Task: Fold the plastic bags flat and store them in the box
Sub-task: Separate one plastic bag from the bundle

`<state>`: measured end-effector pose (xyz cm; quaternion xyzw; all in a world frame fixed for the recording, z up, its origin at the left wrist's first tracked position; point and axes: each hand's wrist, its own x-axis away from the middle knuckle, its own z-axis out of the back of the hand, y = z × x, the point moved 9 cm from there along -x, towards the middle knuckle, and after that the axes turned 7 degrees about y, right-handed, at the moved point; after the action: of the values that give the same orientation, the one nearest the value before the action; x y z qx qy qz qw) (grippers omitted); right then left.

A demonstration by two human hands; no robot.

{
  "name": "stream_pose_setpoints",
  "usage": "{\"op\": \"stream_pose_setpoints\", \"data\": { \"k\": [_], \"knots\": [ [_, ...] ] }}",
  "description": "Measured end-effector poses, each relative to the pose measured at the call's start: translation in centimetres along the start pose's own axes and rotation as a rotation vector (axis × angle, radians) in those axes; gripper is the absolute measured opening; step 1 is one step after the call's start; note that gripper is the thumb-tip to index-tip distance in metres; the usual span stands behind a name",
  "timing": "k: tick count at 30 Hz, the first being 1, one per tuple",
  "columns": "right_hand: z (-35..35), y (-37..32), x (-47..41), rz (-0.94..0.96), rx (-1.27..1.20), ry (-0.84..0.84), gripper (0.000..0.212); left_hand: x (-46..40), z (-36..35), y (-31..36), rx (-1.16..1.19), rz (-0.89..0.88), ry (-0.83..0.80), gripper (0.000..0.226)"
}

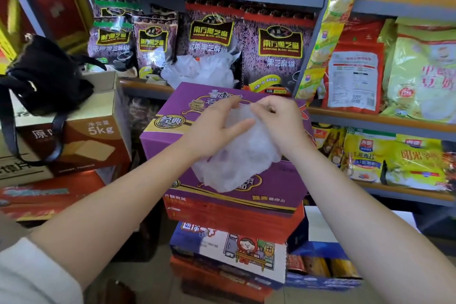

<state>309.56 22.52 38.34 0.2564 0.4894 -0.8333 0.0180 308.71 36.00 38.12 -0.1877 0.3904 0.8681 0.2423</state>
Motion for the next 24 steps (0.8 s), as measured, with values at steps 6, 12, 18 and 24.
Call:
{"op": "stream_pose_setpoints", "data": {
  "k": [6,12,18,24],
  "knots": [
    [-1.1,0.4,1.7,-0.238,-0.448,-0.27,0.03,1.0,-1.2,-1.2,0.245,0.101,-0.028,0.039],
    [-3.0,3.5,3.4,-0.403,-0.41,-0.494,0.023,2.1,0.0,-2.8,0.565,0.209,0.066,0.012],
    [-0.7,5.2,2.0,-0.461,-0.39,-0.2,0.02,4.0,0.7,-6.0,0.566,0.287,0.133,0.026],
    [0.0,6.9,2.2,-0.687,-0.553,-0.081,0.017,6.3,0.7,-9.9,0.408,0.465,0.177,0.036]
  ]
}}
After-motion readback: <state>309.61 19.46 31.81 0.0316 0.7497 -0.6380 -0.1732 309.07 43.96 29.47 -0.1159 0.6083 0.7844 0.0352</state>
